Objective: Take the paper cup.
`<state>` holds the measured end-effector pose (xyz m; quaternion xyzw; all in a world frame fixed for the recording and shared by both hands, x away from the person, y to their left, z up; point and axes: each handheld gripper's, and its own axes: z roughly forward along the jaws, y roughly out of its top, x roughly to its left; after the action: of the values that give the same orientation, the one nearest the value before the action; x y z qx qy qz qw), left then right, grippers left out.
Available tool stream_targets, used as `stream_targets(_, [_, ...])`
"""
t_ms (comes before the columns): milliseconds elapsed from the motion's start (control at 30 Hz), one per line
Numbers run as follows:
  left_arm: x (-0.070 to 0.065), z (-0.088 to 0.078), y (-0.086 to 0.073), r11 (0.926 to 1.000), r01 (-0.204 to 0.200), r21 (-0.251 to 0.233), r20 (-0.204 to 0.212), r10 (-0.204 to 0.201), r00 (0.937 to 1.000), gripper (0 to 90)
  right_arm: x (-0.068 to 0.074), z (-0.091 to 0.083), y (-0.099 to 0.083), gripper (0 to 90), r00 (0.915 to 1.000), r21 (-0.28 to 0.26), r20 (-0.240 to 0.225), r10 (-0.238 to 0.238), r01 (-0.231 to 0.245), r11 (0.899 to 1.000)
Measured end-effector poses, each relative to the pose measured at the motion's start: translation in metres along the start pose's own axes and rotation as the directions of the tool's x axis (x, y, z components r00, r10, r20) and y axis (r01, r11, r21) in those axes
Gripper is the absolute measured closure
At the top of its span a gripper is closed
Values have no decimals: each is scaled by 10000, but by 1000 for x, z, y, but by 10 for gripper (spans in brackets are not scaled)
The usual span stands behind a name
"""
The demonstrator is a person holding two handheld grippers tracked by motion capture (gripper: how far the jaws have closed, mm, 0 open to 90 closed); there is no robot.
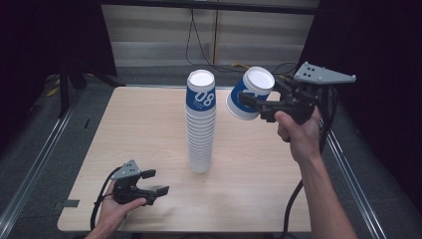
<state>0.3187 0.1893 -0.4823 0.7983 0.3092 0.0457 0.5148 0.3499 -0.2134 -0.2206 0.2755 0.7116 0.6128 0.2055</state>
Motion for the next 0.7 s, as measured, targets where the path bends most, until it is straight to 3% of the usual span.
stream_targets(300, [-5,2,5,9999,-135,99,298,132,9995,158,8,2,-30,260,9988,132,-420,260,-254,9996])
stream_targets(367, [-7,4,8,9999,-160,23,363,159,9992,160,8,6,-39,261,9990,415,-377,247,-231,9989])
stream_targets(500, [-9,6,11,9994,-329,-44,370,330,9988,160,9,9,-45,261,9979,451,-591,258,-232,9987])
stream_targets(667, [-13,12,24,9982,-593,-54,410,595,9974,161,15,16,-58,261,9965,803,-812,172,-107,9967])
stream_targets(700, [-14,14,28,9980,-610,-154,579,618,9964,169,16,17,-65,260,9966,841,-802,182,-115,9964])
